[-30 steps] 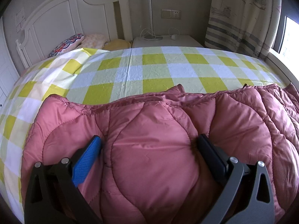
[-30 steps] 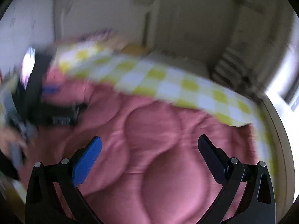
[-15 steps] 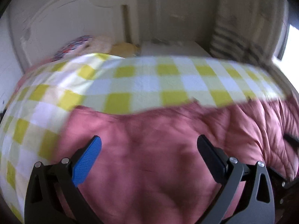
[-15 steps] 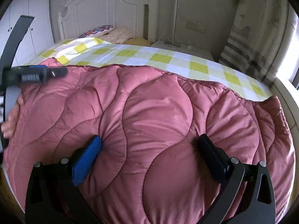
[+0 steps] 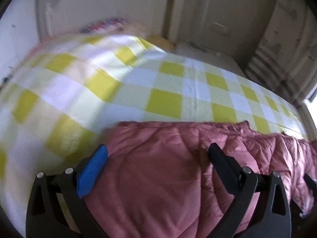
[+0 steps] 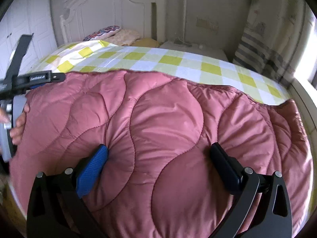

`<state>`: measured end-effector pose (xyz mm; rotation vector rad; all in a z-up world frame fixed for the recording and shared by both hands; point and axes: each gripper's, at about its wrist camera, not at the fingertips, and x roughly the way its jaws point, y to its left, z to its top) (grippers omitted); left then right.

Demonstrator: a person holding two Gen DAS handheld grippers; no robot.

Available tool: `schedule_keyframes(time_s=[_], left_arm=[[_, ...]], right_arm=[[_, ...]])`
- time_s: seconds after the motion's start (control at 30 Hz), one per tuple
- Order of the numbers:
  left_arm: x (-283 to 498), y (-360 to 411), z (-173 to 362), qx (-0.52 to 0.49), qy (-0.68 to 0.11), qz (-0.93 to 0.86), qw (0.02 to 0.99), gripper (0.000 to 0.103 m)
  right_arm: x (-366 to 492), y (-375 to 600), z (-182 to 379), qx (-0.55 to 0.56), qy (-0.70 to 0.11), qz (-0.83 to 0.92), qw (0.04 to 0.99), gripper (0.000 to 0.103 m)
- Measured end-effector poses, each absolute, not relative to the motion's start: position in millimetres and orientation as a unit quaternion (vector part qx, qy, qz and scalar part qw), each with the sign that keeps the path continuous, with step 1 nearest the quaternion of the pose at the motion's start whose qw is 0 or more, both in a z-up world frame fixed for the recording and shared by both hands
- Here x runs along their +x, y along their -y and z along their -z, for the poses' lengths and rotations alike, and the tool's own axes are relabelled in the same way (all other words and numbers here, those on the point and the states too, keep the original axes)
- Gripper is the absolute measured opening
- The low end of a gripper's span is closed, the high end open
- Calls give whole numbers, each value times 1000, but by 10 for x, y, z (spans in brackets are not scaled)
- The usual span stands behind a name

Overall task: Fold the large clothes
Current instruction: 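Smooth the folded jacket along its fold with both grippers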

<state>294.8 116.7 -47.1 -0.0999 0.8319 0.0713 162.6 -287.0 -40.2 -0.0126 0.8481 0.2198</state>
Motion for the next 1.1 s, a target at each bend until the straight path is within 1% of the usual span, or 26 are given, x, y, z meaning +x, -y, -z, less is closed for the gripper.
schedule_keyframes(time_s=[0.03,0.1,0.23,0.3,0.4,0.43,0.6,0.7,0.83,0.9,0.97,1.03,1.1], left_arm=[[2828,-1096,344,-35,-377,-33,925,101],[2620,-966,157,-15,-350,2,937,101],[2157,-491,-59,36,-309,81,947,101],[2040,-183,56,80,-309,96,943,101],[2148,109,549,132,-365,86,918,101],[2151,118,622,131,-360,84,920,101],[2206,19,601,90,-377,101,916,101],[2156,-103,545,74,-383,99,915,101],[2047,-586,392,29,-364,69,928,101],[1999,-931,371,1,-360,33,932,101],[2003,-1212,421,-26,-368,10,929,101],[2041,-1404,520,-41,-382,-14,923,101],[2088,-1552,620,-84,-399,4,913,101]], right_arm=[[1536,2921,292,15,-395,-115,911,99],[1377,2952,156,17,-372,-112,921,99],[1199,2878,170,-27,-370,-94,924,99],[1231,2800,412,-61,-401,-82,910,99],[1189,2844,582,-48,-376,-92,921,99],[1195,2854,584,-45,-379,-93,920,99],[1218,2870,565,-39,-393,-90,914,99],[1165,3017,427,-27,-400,-82,912,98],[1033,3564,290,16,-382,-19,924,98],[1008,3883,356,50,-390,17,919,99],[1005,4109,514,79,-406,17,910,99],[981,4125,553,77,-399,12,914,99],[1010,4054,527,55,-407,29,911,99]])
